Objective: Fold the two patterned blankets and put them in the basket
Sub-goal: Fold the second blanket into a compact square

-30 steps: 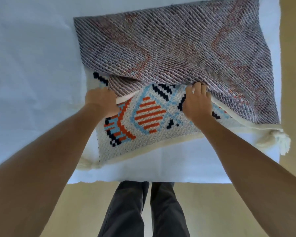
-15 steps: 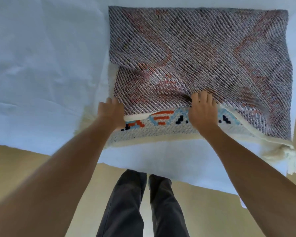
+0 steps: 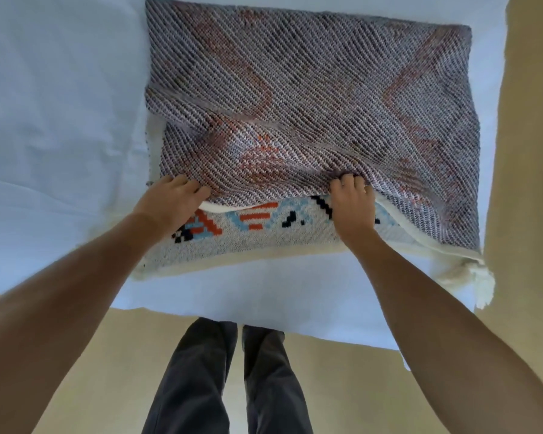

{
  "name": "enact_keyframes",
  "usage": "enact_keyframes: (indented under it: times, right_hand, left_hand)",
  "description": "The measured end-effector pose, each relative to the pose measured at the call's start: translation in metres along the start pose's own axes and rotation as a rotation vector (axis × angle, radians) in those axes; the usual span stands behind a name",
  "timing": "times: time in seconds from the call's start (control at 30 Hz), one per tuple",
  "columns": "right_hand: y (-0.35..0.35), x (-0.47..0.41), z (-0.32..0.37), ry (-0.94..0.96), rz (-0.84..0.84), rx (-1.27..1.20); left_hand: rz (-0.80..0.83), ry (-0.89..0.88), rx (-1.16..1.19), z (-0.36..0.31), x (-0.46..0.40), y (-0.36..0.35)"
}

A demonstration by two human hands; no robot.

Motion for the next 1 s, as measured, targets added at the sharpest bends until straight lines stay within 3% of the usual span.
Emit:
enact_keyframes:
  times: [0.17, 0.3, 0.4, 0.57, 0.67, 0.8, 0.87, 1.0]
  right_hand:
    - [0.0, 0.009, -0.008, -0.006, -0.05, -0.016]
    - [-0.005, 0.014, -0.024, -0.046, 0.077, 0.064]
    - [-0.002, 0.019, -0.027, 0.01, 0.003, 0.122]
    - [0.012, 0.033, -0.032, 0.153, -0.2, -0.072]
    - [0.011, 0.046, -0.032, 0.243, -0.174, -0.113]
    - [-0.008, 0.059, -0.041, 0.097, -0.075, -0.051]
    - [-0.012, 0.069, -0.044, 0.047, -0.036, -0.03]
    - [-0.032, 0.085, -0.053, 0.044, 0.089, 0.024]
  left_hand:
    - [0.086, -0.036, 0.092, 0.007, 0.023, 0.005]
    - [0.059, -0.017, 0.144, 0.013, 0.037, 0.013]
    - [0.103, -0.016, 0.096, 0.019, 0.038, 0.017]
    - [0.37, 0.008, -0.033, 0.015, 0.042, 0.029]
    - [0.536, 0.074, -0.071, 0.011, 0.05, 0.031]
    - [0.684, 0.123, -0.11, 0.003, 0.065, 0.015]
    - [0.671, 0.128, -0.111, -0.005, 0.066, 0.005]
    - [0.494, 0.085, -0.165, -0.034, 0.058, -0.005]
Point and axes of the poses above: each hand's wrist, its own x-axis away from the middle knuckle, its own y-axis out of the back of the hand, z = x × y, the point moved 4 cm from there along -x, towards the middle knuckle, and after that the axes turned 2 degrees about -x, right-handed, at the moved point
